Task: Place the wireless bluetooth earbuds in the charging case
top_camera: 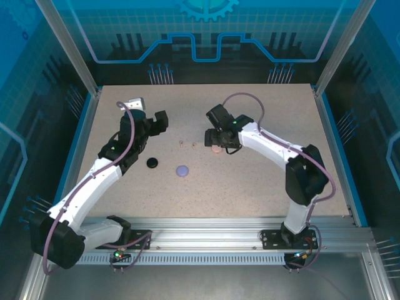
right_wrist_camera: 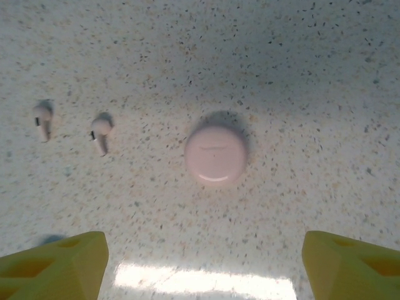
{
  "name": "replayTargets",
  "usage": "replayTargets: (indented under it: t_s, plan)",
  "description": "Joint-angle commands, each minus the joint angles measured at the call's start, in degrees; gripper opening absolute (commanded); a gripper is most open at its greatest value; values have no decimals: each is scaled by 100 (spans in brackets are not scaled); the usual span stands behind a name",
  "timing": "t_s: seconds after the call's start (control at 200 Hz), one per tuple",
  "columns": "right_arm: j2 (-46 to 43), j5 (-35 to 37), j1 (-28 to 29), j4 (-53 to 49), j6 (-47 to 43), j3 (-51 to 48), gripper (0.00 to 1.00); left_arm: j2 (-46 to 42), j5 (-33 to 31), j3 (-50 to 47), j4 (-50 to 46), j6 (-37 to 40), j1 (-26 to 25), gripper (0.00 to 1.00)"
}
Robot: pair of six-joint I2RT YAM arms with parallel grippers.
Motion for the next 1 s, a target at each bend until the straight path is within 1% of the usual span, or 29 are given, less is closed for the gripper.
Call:
replayTargets:
  t_s: [0.0,0.085,0.2,0.355,0.49,0.71,0.99]
  plan:
    - [470,-213,-157,-324,-423,464,83,55,429,284,-127,-14,15,99]
    - [879,-311,-203,-466,-616,796,83,44,330,333,-237,-254,19,99]
    - [1344,-302,-230,-703,-748,1230,83,-103,459,118,149,-349,19,99]
    - [1739,-261,-265,-818,-740,1561,83,-94,929,303,-109,-365,33,99]
    - [1938,-221,-307,-895,-696,1654,83,34,939,483,-386,-425,32,99]
    - [2106,-207,-371,-893,-652,1625,81,22,984,351,-304,-511,34,99]
    - [2266,-279,-390,-832,-614,1641,76,68,1386,274,-178,-381,32,99]
